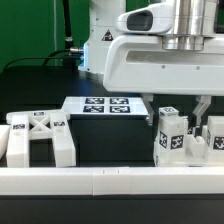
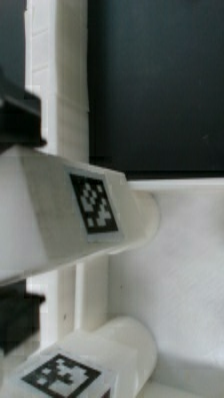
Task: Assemble chair
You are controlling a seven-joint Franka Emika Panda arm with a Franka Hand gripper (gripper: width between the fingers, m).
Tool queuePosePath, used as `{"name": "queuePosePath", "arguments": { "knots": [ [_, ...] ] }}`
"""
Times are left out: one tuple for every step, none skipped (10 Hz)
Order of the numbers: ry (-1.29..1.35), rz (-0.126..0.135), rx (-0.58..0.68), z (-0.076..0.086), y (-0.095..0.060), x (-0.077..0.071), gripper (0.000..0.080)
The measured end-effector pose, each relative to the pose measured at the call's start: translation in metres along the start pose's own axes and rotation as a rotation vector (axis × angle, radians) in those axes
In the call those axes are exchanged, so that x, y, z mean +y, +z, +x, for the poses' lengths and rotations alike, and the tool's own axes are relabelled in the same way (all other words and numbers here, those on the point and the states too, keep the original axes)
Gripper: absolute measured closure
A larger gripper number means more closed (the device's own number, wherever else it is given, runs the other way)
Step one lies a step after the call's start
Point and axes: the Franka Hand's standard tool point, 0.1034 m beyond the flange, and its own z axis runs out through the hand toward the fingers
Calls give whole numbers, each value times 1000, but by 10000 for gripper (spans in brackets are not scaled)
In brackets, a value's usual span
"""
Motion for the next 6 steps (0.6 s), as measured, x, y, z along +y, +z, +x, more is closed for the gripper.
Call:
{"name": "queuePosePath", "arguments": {
  "knots": [
    [19,0,1,0,0,0,515],
    [28,0,1,0,0,0,515],
    [100,2,1,0,0,0,515],
    [221,-3,1,0,0,5,515],
    [264,-6,-4,-2,0,5,515],
    [328,-10,-11,-4,-1,6,515]
  ]
}}
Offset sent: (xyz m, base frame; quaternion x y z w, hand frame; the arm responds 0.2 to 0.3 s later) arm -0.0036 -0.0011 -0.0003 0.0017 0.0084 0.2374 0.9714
